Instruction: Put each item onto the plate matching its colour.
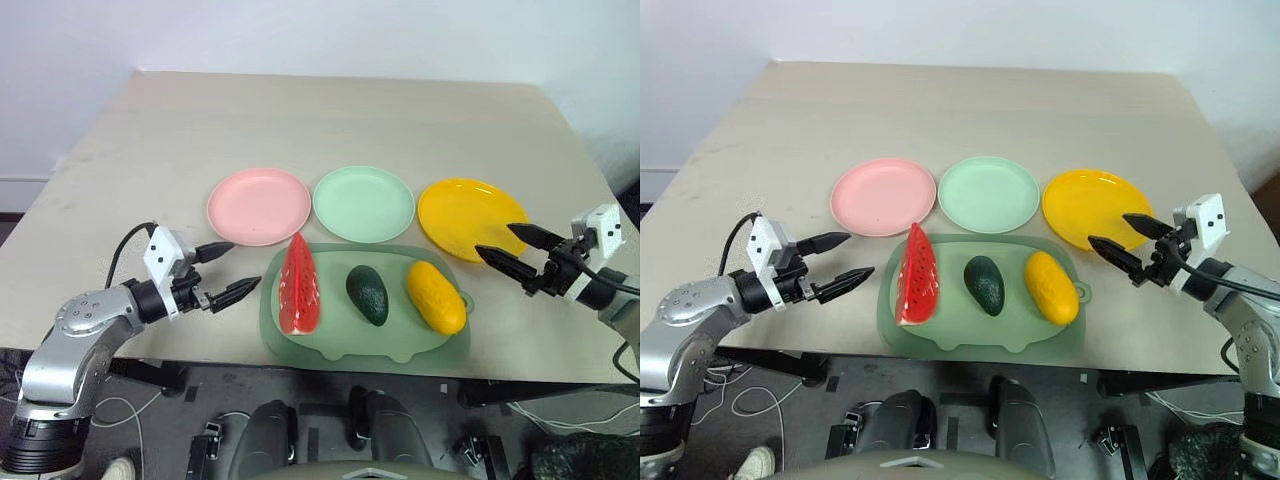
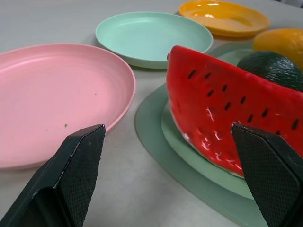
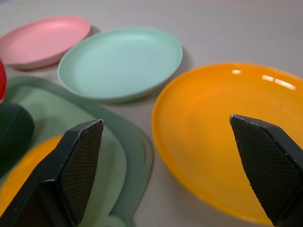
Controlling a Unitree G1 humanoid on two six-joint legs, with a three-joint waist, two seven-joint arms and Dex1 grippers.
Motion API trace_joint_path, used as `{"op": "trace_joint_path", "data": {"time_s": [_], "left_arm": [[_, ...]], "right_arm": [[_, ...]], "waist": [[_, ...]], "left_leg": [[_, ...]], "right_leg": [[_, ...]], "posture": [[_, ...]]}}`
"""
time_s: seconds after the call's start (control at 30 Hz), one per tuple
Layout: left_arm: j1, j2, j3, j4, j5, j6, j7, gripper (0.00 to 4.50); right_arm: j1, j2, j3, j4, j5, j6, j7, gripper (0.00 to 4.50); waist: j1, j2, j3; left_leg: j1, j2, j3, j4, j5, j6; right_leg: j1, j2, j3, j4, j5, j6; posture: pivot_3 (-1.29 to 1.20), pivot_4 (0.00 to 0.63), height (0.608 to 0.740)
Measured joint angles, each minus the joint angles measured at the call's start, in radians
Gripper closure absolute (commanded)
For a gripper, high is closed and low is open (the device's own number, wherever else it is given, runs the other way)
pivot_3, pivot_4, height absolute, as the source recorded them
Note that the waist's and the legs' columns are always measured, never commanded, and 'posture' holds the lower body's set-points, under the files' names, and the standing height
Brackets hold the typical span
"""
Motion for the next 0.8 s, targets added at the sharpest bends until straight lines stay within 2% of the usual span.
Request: {"op": "trace_joint_path", "data": {"time_s": [0.47, 0.63, 0.8], "left_arm": [[0.069, -0.006, 0.052, -0.026, -0.007, -0.022, 0.029, 0.05], [0.116, 0.004, 0.128, -0.02, -0.04, -0.014, 0.026, 0.05], [0.096, -0.004, 0.125, 0.014, -0.046, -0.011, 0.027, 0.05]], "right_arm": [[-0.006, 0.0, 0.031, -0.044, 0.002, 0.03, -0.046, 0.0], [0.071, 0.027, -0.015, -0.204, 0.083, 0.131, -0.134, 0.0], [0.144, 0.085, -0.028, -0.368, 0.142, 0.188, -0.243, 0.0]], "waist": [[0.0, 0.0, 0.0], [0.002, 0.0, 0.0], [0.002, 0.0, 0.0]], "left_leg": [[0.0, 0.0, 0.0, 0.0, 0.0, 0.0], [-0.001, 0.001, 0.0, 0.0, 0.0, 0.0], [-0.001, 0.001, 0.0, 0.0, 0.0, 0.0]], "right_leg": [[0.0, 0.0, 0.0, 0.0, 0.0, 0.0], [-0.001, 0.0, 0.0, 0.0, 0.0, 0.0], [-0.001, -0.001, 0.0, 0.0, -0.001, -0.001]], "posture": [[0.0, 0.15, 0.74], [0.0, 0.15, 0.74], [0.0, 0.15, 0.74]]}}
